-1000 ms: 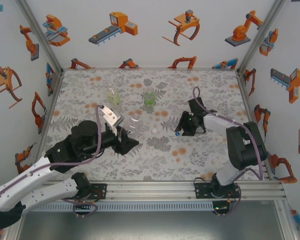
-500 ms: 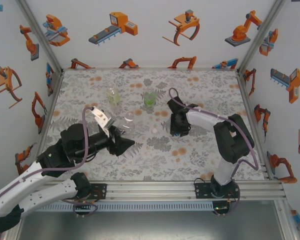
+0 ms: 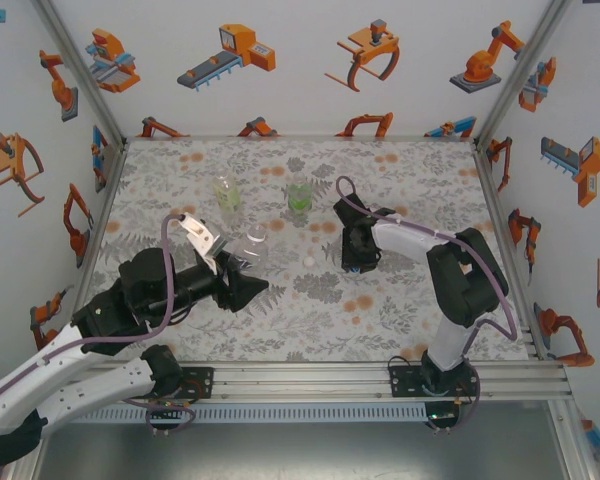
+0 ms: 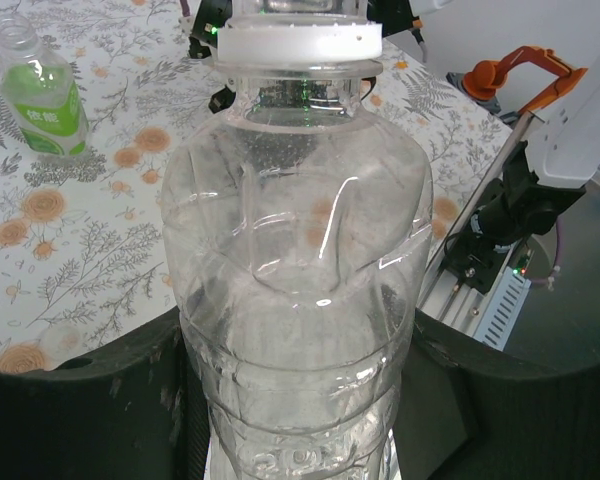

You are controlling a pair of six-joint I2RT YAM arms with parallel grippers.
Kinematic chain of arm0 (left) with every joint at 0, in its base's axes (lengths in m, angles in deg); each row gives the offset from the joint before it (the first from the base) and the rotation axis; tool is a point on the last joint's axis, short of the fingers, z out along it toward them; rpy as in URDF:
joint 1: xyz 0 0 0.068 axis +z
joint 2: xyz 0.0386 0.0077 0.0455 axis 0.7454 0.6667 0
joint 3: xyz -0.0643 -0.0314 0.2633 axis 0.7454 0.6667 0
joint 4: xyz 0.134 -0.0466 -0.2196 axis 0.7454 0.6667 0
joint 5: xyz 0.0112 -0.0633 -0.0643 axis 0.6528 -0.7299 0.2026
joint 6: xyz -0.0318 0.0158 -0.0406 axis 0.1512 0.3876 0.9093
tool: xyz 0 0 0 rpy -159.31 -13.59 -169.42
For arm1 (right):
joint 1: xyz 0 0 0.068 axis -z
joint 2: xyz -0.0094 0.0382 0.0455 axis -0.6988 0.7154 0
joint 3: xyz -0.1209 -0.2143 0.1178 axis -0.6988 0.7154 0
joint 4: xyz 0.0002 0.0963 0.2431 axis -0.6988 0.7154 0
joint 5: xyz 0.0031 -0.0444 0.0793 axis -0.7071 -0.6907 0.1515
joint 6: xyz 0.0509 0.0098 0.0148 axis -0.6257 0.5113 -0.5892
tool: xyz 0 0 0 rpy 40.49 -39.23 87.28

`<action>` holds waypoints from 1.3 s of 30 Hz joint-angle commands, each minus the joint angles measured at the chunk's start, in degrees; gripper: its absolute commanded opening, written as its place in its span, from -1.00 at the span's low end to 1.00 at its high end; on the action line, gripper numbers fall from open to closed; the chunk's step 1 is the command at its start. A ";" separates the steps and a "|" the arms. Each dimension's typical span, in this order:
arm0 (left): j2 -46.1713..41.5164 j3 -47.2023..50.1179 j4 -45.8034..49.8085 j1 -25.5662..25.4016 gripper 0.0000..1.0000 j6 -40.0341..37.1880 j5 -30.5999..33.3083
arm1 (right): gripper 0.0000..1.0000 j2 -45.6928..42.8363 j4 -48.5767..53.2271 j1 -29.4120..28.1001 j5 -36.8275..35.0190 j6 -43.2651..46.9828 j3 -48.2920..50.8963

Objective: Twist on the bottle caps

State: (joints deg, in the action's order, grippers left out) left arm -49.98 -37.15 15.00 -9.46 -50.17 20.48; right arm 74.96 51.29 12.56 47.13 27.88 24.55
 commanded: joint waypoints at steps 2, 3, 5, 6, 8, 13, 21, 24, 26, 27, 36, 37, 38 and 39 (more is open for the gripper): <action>-0.23 0.28 -0.17 0.34 -1.00 0.89 0.13 | -0.20 0.12 -0.26 -0.31 -0.75 1.24 0.15; -0.11 0.30 -0.26 0.34 -1.00 0.97 0.08 | -0.20 0.19 -0.16 -0.31 -0.69 1.37 0.07; 0.06 0.28 -0.38 0.34 -1.00 0.98 -0.02 | -0.21 -0.03 -0.07 -0.32 -1.00 1.80 0.05; 0.17 0.24 -0.49 0.36 -1.00 0.98 -0.16 | -0.21 -0.12 -0.07 -0.31 -1.07 1.98 0.04; 0.37 0.28 -0.55 0.34 -1.00 1.07 -0.28 | -0.24 -0.15 -0.11 -0.31 -1.03 2.23 0.03; 0.57 0.43 -0.87 0.35 -1.00 1.00 -0.43 | -0.37 -0.65 0.30 -0.31 -0.79 3.38 -0.39; 5.56 -1.61 -0.66 0.34 -1.00 -4.47 -2.79 | -0.46 -10.69 4.58 -0.83 1.94 8.34 0.16; 7.69 -2.92 1.67 0.34 -1.00 -8.29 -5.22 | -0.51 -17.32 5.46 -1.23 6.45 11.94 0.81; 8.27 -3.31 2.51 0.34 -1.00 -10.89 -7.22 | -0.53 -21.59 6.20 -1.77 9.54 14.28 0.53; 8.43 -3.31 2.69 0.34 -1.00 -12.33 -8.37 | -0.55 -23.88 7.09 -2.33 10.54 15.20 -0.07; 8.34 -2.14 1.13 0.34 -1.00 -20.27 -14.72 | -0.62 -38.38 10.79 -6.38 21.80 22.75 -4.89; 8.48 -2.26 1.29 0.37 -1.00 -20.65 -15.27 | -0.62 -39.05 11.08 -6.38 24.42 23.91 -5.62; 8.47 -2.57 1.67 0.29 -1.00 -21.24 -16.05 | -0.62 -39.75 11.51 -6.46 27.08 25.11 -6.67; 8.42 -2.66 2.13 0.21 -1.00 -22.82 -17.80 | -0.63 -40.39 11.78 -6.55 29.89 26.27 -7.69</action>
State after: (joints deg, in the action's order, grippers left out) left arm -41.02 -38.03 17.51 -9.41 -68.12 7.52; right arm 36.25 61.21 6.31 67.83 49.23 19.96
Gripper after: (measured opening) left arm 0.557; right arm 0.345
